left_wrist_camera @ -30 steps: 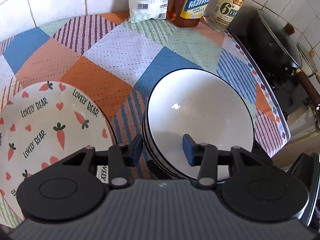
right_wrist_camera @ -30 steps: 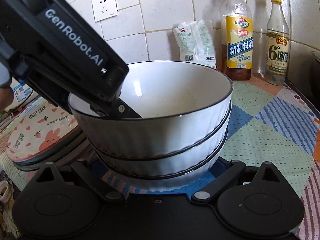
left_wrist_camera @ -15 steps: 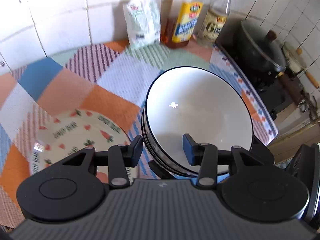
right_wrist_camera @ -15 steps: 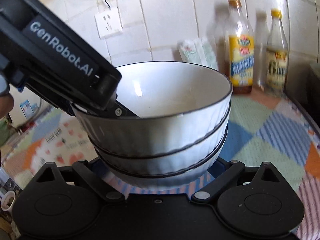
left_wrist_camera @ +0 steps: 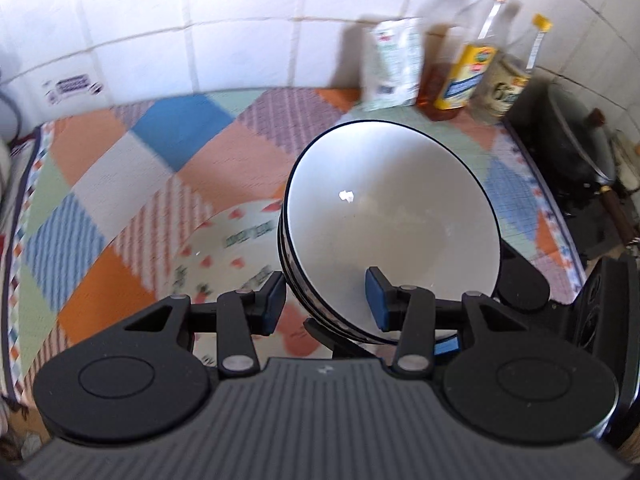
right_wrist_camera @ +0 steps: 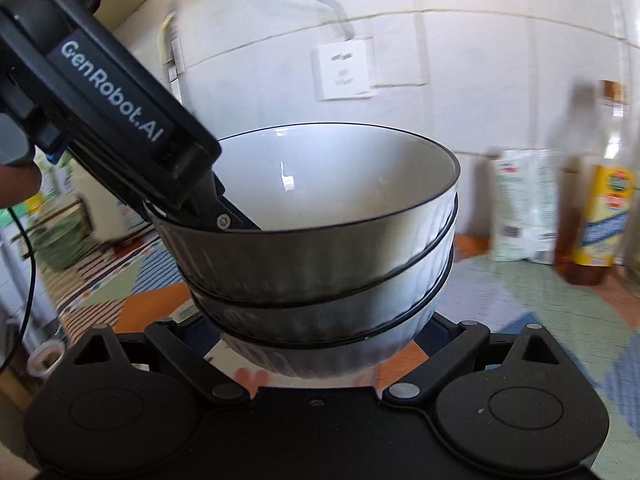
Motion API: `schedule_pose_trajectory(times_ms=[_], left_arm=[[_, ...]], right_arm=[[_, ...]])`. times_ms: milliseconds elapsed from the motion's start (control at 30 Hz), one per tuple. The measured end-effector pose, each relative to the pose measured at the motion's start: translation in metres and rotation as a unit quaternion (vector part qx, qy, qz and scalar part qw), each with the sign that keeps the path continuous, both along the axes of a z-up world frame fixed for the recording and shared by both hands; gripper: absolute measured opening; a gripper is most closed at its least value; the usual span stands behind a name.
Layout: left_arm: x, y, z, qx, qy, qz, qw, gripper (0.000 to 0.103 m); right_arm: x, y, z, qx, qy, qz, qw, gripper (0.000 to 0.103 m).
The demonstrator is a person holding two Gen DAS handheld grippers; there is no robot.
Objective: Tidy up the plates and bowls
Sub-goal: 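Lower the white bowls onto the bunny bowl with the left gripper, open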
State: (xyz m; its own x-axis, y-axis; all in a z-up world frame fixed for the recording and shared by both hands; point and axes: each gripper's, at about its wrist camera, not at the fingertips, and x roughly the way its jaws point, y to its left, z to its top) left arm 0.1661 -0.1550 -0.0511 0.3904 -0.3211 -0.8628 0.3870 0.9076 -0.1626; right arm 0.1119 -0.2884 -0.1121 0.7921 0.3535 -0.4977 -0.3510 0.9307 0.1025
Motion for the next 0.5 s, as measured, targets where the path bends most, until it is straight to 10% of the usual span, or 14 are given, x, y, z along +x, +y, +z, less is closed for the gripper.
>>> schedule_pose_trajectory(times_ms=[500], left_arm=[[0.009, 0.046, -0.038, 0.024, 0.023, -0.002, 0.9994, 0.042]], right_arm=[[0.012, 0.063, -0.037, 0.020, 0.080, -0.005, 0.997, 0.099]])
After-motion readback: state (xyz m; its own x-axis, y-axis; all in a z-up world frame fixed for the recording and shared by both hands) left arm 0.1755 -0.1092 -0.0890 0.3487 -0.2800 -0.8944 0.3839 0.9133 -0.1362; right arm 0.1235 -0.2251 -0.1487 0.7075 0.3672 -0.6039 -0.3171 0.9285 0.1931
